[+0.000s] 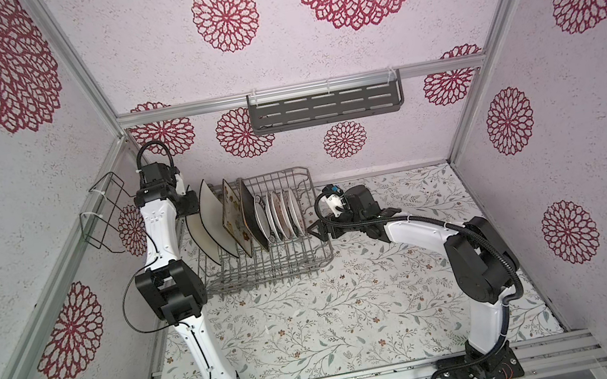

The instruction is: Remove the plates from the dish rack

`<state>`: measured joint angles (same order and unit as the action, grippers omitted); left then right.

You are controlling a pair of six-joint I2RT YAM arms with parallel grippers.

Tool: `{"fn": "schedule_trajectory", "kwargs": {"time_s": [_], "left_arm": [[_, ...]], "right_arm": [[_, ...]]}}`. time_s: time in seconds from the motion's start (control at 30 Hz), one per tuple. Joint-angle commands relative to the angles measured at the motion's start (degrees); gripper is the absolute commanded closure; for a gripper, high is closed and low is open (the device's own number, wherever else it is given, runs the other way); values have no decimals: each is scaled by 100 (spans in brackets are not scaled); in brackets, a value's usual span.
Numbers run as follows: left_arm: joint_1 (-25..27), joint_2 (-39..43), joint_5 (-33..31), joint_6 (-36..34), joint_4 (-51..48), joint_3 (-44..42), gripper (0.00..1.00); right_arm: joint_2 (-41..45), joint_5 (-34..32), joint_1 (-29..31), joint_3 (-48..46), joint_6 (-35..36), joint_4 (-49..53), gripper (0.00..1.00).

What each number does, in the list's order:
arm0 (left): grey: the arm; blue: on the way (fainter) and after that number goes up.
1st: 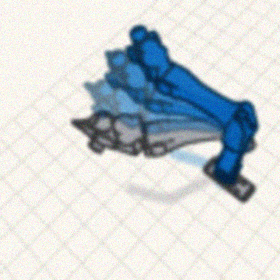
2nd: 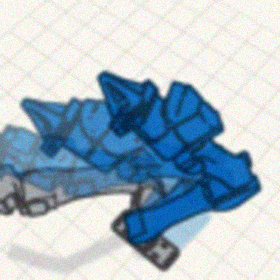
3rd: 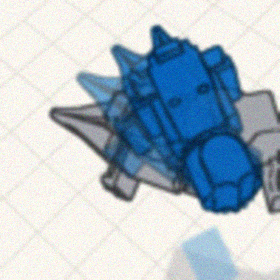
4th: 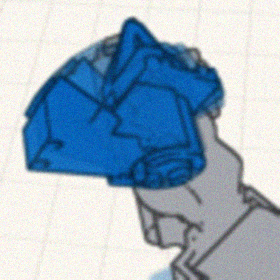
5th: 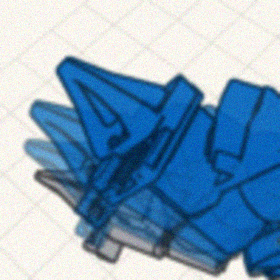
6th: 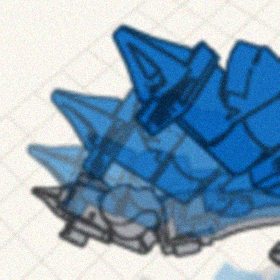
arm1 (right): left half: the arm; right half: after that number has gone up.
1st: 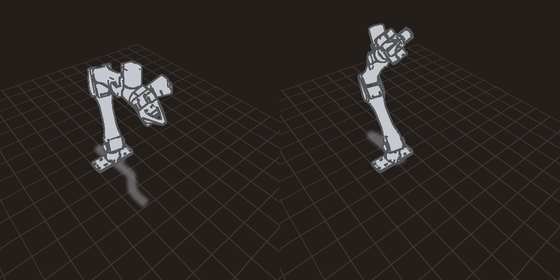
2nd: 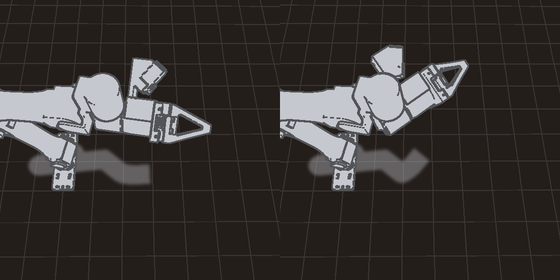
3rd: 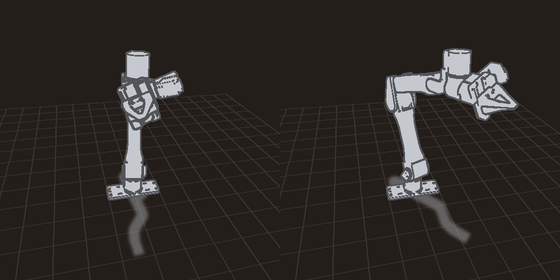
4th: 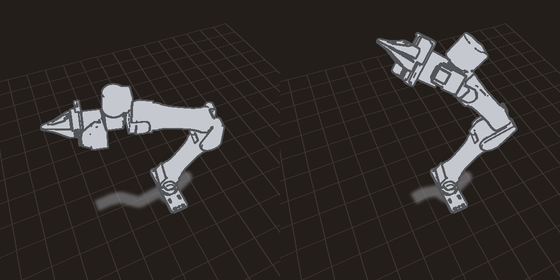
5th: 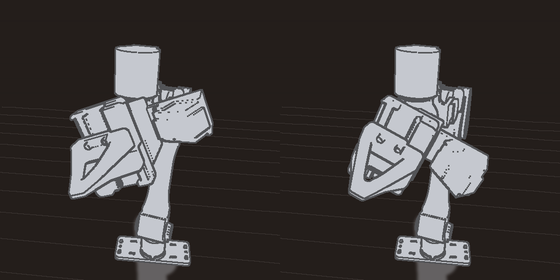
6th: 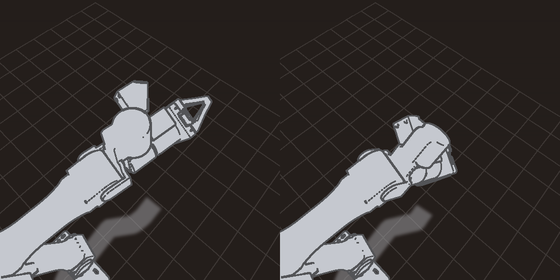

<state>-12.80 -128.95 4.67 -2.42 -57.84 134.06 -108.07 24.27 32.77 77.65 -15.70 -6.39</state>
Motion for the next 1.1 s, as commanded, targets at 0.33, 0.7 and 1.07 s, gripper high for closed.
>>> {"fn": "schedule_trajectory", "kwargs": {"time_s": [0.33,0.7,1.07], "left_arm": [[80,-206,-90,-207,-165,-143,74],[219,-9,-595,-311,-40,-228,89],[369,42,-1005,-358,16,0,100]], "right_arm": [[-112,-60,19,342,76,36,9],[-115,-81,20,406,169,112,9],[9,-81,24,302,208,138,9]]}}
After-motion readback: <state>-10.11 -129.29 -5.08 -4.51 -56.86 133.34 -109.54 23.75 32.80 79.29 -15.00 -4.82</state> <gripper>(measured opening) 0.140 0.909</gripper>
